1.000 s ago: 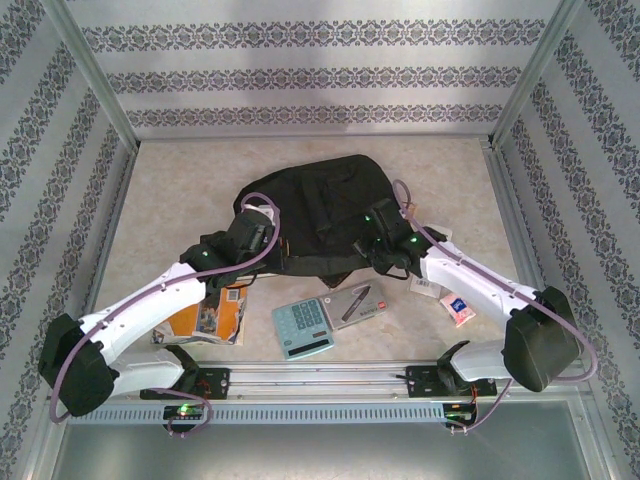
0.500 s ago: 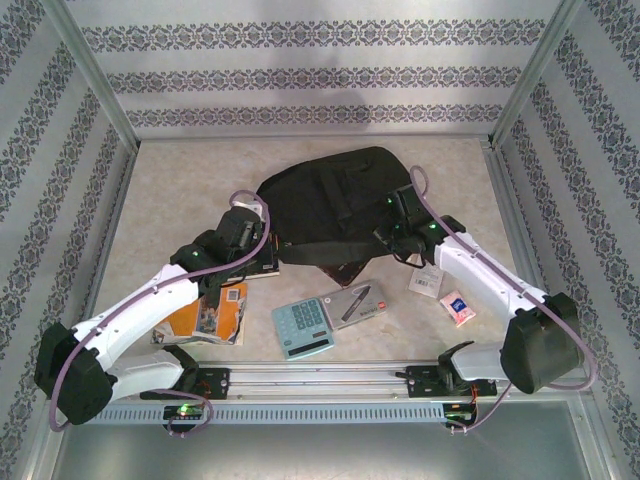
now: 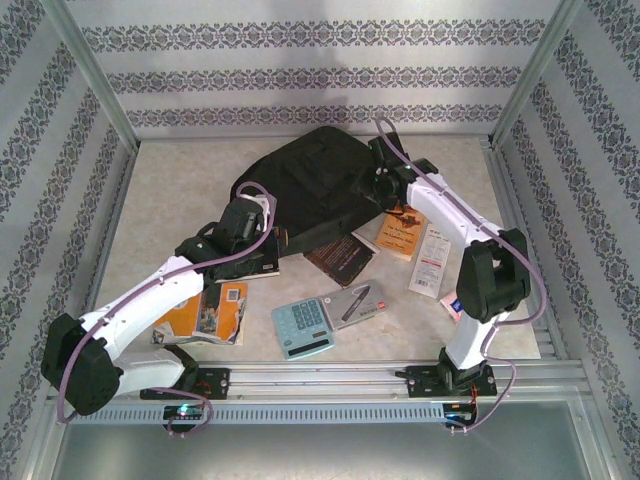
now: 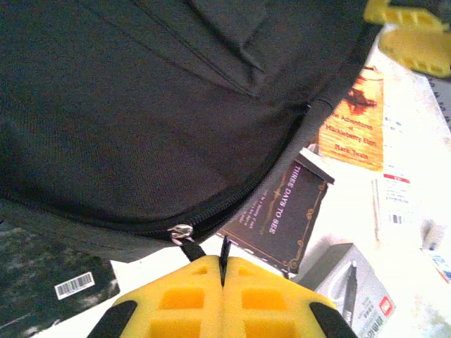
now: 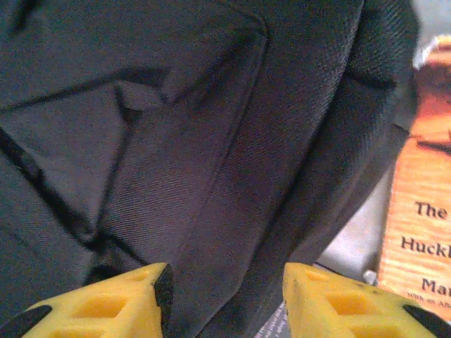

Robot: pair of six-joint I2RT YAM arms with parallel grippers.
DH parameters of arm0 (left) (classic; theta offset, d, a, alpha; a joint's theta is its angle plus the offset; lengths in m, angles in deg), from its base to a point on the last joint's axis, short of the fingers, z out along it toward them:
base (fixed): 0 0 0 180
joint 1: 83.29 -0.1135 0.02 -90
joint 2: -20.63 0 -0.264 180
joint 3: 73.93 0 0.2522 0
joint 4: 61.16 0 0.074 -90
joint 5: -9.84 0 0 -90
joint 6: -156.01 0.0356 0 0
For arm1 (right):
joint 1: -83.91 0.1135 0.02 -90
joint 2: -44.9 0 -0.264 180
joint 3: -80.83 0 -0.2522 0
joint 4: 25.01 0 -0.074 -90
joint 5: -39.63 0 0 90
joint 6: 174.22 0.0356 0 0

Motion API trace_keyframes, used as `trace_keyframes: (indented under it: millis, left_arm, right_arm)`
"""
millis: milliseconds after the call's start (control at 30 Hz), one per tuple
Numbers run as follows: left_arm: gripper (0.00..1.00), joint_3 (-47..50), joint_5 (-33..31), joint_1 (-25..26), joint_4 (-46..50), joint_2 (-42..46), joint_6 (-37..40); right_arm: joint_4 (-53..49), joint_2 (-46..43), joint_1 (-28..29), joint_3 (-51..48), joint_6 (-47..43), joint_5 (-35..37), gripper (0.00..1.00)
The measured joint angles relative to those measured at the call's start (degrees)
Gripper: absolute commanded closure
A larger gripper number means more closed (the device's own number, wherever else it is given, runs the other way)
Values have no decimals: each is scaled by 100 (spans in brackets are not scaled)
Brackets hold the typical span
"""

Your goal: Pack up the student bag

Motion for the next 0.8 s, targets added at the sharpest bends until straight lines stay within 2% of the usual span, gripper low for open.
trace_keyframes:
  millis: [133, 300, 400, 533, 667, 800]
  left_arm:
    - [100, 0, 173, 0, -28, 0, -109]
    - [100, 0, 280, 2, -144, -9, -205]
    - [100, 26, 295, 11, -157, -7, -254]
    - [100, 116, 293, 11, -184, 44, -273]
    - [100, 151, 293, 11, -190, 105, -275]
    - [100, 249, 293, 11, -192, 166, -278]
  right_arm:
    - [-160, -352, 361, -20, 116, 116, 40]
    - [52, -1215, 525, -870, 643, -385, 40]
    - [448, -1443, 564, -1488, 1292, -789, 40]
    - [857, -1228, 863, -1974, 1958, -1296, 40]
    - [1207, -739, 1193, -1906, 2275, -1635, 40]
    - [1469, -343, 1443, -1740, 2444, -1775, 49]
